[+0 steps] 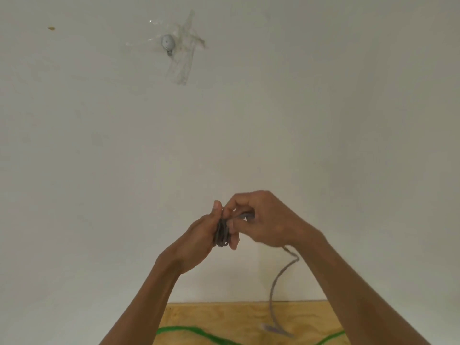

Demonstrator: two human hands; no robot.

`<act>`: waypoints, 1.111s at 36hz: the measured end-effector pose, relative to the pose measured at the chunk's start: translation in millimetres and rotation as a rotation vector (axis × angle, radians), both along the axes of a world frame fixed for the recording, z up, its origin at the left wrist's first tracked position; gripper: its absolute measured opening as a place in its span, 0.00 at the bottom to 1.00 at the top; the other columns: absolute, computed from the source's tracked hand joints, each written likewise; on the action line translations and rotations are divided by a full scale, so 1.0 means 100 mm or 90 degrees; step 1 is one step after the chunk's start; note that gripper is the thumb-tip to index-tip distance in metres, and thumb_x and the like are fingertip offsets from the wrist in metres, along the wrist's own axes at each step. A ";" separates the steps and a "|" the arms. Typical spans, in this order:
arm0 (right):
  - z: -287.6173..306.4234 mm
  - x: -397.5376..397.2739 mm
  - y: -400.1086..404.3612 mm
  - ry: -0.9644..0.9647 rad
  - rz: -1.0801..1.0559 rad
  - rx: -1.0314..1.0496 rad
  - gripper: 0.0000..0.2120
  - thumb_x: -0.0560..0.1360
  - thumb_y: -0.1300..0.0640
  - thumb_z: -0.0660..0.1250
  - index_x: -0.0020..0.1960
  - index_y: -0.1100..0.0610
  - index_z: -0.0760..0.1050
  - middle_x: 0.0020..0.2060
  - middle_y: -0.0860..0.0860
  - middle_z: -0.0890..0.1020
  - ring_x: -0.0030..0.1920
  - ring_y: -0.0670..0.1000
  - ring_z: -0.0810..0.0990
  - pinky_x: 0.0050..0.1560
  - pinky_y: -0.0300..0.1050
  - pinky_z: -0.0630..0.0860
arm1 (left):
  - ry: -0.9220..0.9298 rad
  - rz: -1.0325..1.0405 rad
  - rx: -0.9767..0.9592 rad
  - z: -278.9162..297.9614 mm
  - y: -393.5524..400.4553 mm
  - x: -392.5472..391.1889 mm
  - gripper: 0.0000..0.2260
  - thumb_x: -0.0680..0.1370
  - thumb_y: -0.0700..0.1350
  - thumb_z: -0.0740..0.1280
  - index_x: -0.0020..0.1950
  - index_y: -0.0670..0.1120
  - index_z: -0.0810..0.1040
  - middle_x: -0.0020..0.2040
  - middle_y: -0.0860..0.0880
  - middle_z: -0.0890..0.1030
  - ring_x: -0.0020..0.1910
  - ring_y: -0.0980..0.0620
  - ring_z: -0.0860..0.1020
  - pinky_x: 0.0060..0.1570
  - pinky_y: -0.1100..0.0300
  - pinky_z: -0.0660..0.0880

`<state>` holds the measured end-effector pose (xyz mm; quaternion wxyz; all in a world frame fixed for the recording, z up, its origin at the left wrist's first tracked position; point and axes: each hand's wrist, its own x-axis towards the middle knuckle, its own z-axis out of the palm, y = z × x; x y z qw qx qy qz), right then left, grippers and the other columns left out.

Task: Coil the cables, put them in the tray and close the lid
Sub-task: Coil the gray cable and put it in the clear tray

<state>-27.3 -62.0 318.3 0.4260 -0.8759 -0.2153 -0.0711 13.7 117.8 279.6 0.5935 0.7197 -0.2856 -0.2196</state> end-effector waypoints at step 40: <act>-0.64 -0.05 0.23 0.214 -0.006 0.198 0.10 0.80 0.59 0.66 0.61 0.60 0.77 0.38 0.52 0.84 0.29 0.49 0.74 0.33 0.47 0.81 | 0.059 0.061 -0.226 0.13 -0.11 0.04 0.30 0.79 0.61 0.49 0.71 0.43 0.69 0.43 0.43 0.81 0.51 0.41 0.78 0.65 0.38 0.71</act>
